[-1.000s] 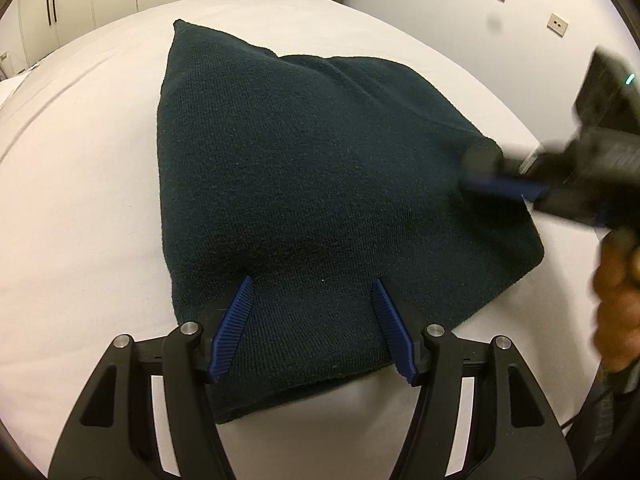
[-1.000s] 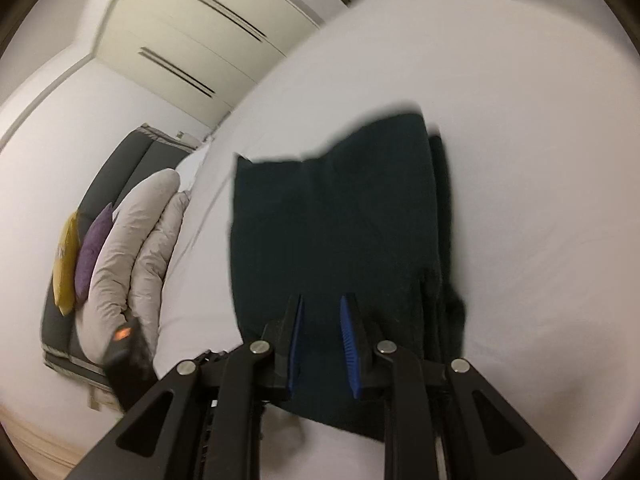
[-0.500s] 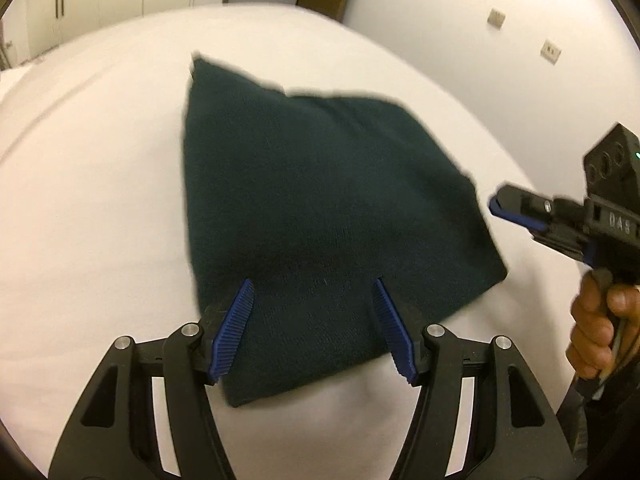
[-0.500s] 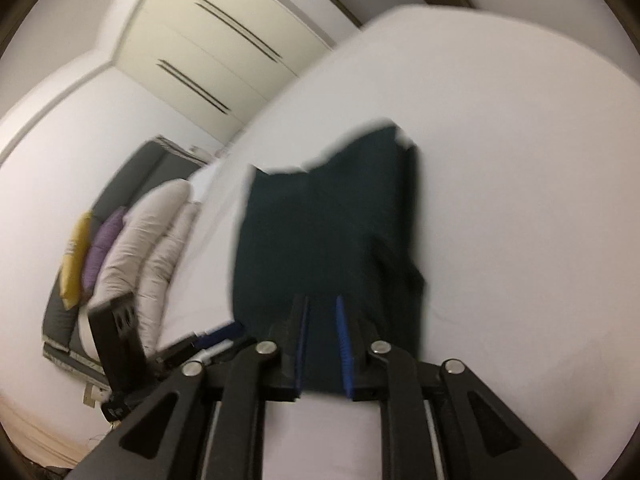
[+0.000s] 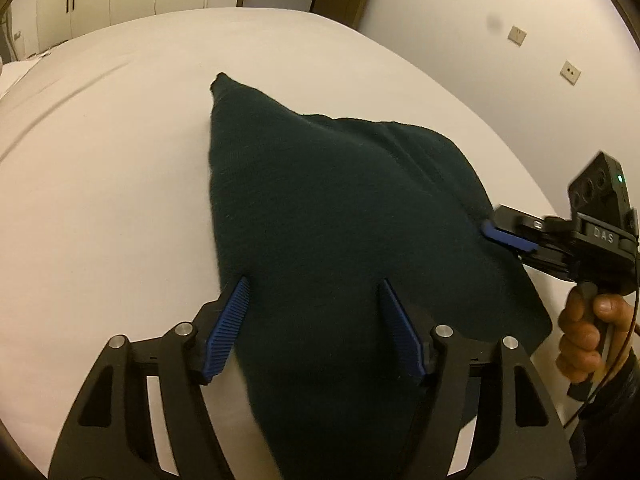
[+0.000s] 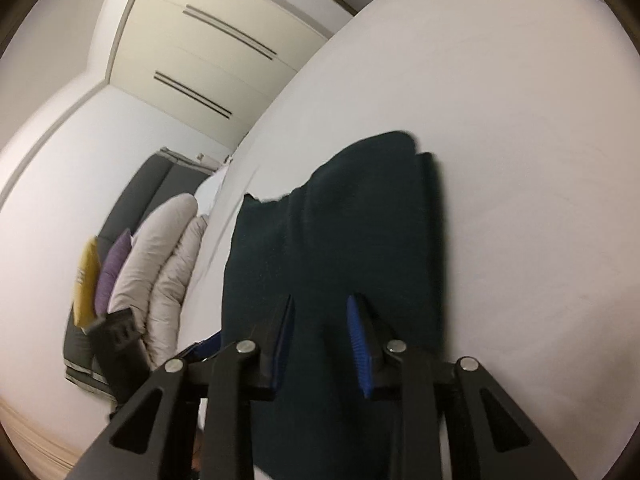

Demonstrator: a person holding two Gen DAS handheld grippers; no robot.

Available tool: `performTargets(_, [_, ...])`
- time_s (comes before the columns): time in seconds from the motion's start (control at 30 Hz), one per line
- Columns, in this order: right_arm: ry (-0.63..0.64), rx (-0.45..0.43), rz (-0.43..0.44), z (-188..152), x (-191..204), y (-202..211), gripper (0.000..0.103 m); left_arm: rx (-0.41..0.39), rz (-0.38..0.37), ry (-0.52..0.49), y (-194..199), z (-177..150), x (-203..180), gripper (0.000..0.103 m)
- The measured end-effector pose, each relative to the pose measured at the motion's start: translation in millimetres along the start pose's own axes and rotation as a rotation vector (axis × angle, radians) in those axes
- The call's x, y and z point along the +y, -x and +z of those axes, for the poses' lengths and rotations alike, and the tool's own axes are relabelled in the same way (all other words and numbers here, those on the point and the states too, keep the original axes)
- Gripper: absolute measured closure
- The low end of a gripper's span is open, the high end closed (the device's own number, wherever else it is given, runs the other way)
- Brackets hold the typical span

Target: Fold small clothes

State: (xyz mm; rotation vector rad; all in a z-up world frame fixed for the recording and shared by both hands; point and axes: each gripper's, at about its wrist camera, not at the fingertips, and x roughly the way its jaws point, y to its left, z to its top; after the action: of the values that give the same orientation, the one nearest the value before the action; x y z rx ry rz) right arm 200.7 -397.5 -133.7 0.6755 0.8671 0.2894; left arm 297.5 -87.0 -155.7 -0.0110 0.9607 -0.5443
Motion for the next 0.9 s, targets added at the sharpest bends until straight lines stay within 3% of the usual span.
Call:
performTargets(0.03, [0.005, -0.01, -0.009, -0.5, 0.3, 7.2, 0.07, -0.003, -0.006, 0.011, 3.3, -1.2, 3.1, 0.034])
performTargets(0.07, [0.004, -0.025, -0.019, -1.2, -0.3, 16.7, 0.062, -0.015, -0.021, 0.027, 9.4, -2.9, 7.8, 0.034])
performTargets(0.1, [-0.005, -0.05, -0.045, -1.9, -0.7, 29.8, 0.047, -0.036, -0.027, 0.041, 18.9, -7.5, 14.7, 0.034])
performTargets(0.13, [-0.01, -0.069, -0.064, -2.0, -2.7, 40.2, 0.042, -0.071, -0.016, 0.058, 26.3, -8.0, 22.9, 0.034])
performTargets(0.2, [-0.02, -0.083, -0.068, 5.1, -4.5, 52.0, 0.04, -0.127, 0.005, 0.108, 37.4, -4.6, 38.8, 0.033])
performTargets(0.23, [-0.03, -0.073, -0.071, 8.5, -6.5, 53.1, 0.04, -0.131, 0.001, 0.147, 38.7, -2.2, 48.2, 0.027])
performTargets(0.3, [-0.076, -0.03, -0.081, 16.9, -12.0, 45.1, 0.035, -0.108, -0.033, 0.223, 33.8, 2.6, 66.0, 0.025])
performTargets(0.43, [-0.125, 0.075, -0.082, 21.7, -23.6, 11.9, 0.035, -0.009, -0.175, 0.349, 10.0, 2.0, 88.7, 0.023])
performTargets(0.53, [-0.145, 0.113, -0.085, 24.6, -28.2, -4.3, 0.035, 0.05, -0.282, 0.453, -13.0, -0.2, 99.8, 0.016])
performTargets(0.7, [-0.187, 0.169, -0.028, 38.4, -30.1, -24.2, 0.036, 0.11, -0.333, 0.462, -11.7, 3.1, 94.4, 0.015])
performTargets(0.9, [-0.179, 0.219, -0.044, 40.3, -25.4, -36.7, 0.048, 0.2, -0.351, 0.405, -40.9, 23.4, 77.6, 0.016])
